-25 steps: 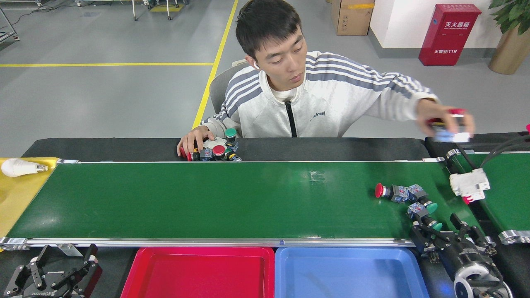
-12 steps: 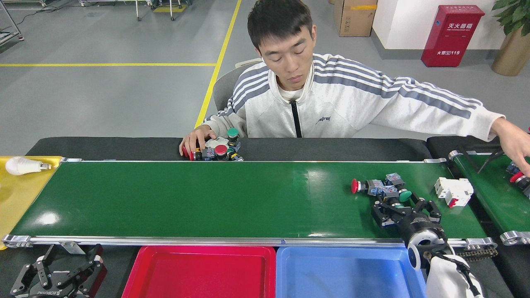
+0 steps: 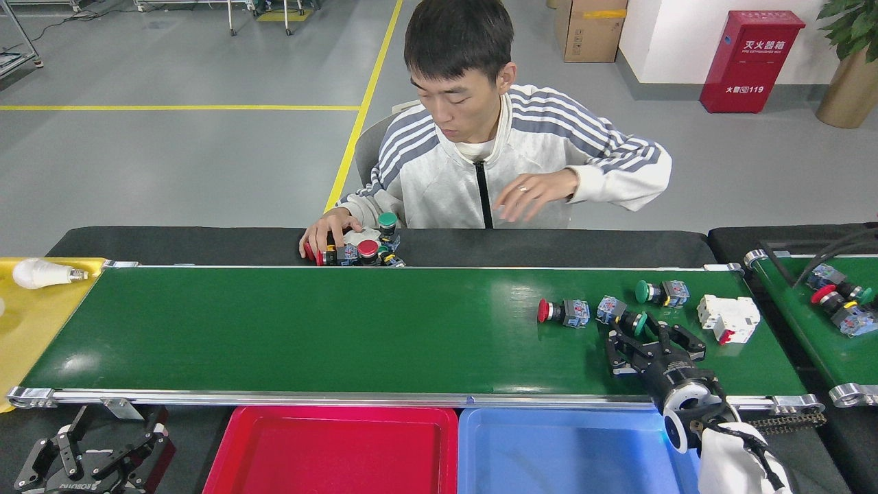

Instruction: Pick switch part from conveyor to tray

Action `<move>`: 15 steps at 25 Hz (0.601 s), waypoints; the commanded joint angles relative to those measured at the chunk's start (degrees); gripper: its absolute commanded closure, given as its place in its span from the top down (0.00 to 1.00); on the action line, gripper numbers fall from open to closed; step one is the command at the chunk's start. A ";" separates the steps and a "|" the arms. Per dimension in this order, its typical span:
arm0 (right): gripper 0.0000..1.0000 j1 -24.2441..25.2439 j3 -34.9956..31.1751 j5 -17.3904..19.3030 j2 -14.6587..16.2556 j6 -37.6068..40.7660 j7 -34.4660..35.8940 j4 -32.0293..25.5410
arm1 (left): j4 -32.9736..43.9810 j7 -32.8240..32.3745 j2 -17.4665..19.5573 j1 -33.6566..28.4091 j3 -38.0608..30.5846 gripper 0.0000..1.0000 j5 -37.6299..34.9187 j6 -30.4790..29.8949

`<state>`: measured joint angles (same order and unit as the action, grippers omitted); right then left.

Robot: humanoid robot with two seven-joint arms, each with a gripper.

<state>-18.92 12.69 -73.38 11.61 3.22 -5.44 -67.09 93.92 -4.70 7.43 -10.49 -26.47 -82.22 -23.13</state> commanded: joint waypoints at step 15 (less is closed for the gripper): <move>1.00 7.85 14.11 -2.12 -8.71 29.21 1.13 -17.64 | 0.92 0.39 0.48 0.47 0.28 1.00 0.22 0.01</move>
<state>-10.53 26.97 -75.57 3.03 30.12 -4.85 -84.10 94.07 -4.70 7.44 -10.59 -26.07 -82.21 -23.14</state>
